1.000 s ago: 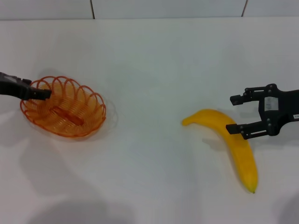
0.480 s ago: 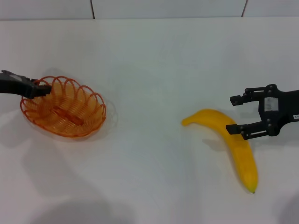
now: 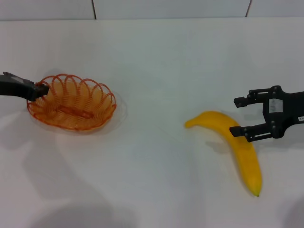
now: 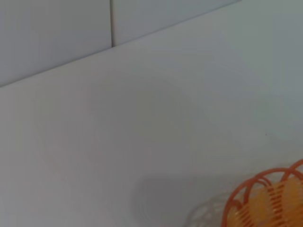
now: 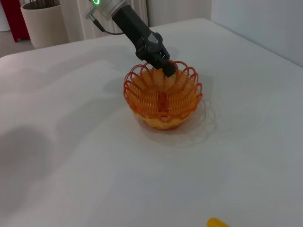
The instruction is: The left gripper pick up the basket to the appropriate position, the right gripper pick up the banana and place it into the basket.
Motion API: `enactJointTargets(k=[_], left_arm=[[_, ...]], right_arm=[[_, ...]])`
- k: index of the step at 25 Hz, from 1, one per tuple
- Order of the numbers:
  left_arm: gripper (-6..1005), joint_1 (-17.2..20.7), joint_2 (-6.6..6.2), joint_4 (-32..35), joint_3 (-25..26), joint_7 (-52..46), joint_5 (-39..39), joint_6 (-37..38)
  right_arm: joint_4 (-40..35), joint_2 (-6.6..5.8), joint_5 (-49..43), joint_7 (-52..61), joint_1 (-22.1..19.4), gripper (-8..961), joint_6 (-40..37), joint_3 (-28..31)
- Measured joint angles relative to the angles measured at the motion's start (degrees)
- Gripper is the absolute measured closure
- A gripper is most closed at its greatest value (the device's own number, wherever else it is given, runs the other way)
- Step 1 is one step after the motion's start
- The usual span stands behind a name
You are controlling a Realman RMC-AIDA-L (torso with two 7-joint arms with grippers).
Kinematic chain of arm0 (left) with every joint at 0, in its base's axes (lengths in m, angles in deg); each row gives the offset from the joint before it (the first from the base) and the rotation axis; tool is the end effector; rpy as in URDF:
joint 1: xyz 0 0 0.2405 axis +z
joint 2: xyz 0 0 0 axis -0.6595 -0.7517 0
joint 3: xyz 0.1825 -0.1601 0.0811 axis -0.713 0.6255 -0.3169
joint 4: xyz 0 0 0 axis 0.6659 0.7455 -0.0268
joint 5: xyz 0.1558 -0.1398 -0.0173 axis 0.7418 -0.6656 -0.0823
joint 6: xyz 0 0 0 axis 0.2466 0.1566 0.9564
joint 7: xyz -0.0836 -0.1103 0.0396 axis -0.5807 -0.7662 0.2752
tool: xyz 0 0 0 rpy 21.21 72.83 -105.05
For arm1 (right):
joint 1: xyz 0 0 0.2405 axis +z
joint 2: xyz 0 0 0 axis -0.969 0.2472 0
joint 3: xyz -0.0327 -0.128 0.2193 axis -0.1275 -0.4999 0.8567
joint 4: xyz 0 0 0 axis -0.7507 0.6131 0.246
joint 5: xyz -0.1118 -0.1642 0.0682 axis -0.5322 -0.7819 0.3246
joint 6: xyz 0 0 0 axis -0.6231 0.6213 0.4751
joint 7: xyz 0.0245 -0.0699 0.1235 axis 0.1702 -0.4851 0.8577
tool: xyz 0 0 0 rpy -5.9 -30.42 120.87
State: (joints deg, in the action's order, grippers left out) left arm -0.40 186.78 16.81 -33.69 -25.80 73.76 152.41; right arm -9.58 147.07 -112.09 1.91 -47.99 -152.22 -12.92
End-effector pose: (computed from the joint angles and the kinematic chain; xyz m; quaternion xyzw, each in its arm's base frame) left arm -0.3044 0.4095 0.0468 -0.8932 -0.3420 0.0206 0.2912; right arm 0.2816 0.3187 0.0456 -0.9796 0.1382 0.0936 0.1122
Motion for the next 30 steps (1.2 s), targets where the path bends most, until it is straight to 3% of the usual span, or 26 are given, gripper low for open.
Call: enactJointTargets(k=[4,15,30], left_arm=[[897,0.1,0.16,0.2,0.3,0.2,-1.3,0.0],[900,0.5,1.06,0.0,-0.1,3.1,-11.2,0.7],[901,-0.2,1.19,-7.5,0.1,5.7,-17.9,0.1]], right_arm=[[0.0,0.00,0.0,0.2,0.0,135,0.0,0.0],[0.0,0.00,0.0,0.3,0.2,135,0.0,0.0],[0.0,0.00,-0.1,0.3,0.5,135,0.0,-0.1]])
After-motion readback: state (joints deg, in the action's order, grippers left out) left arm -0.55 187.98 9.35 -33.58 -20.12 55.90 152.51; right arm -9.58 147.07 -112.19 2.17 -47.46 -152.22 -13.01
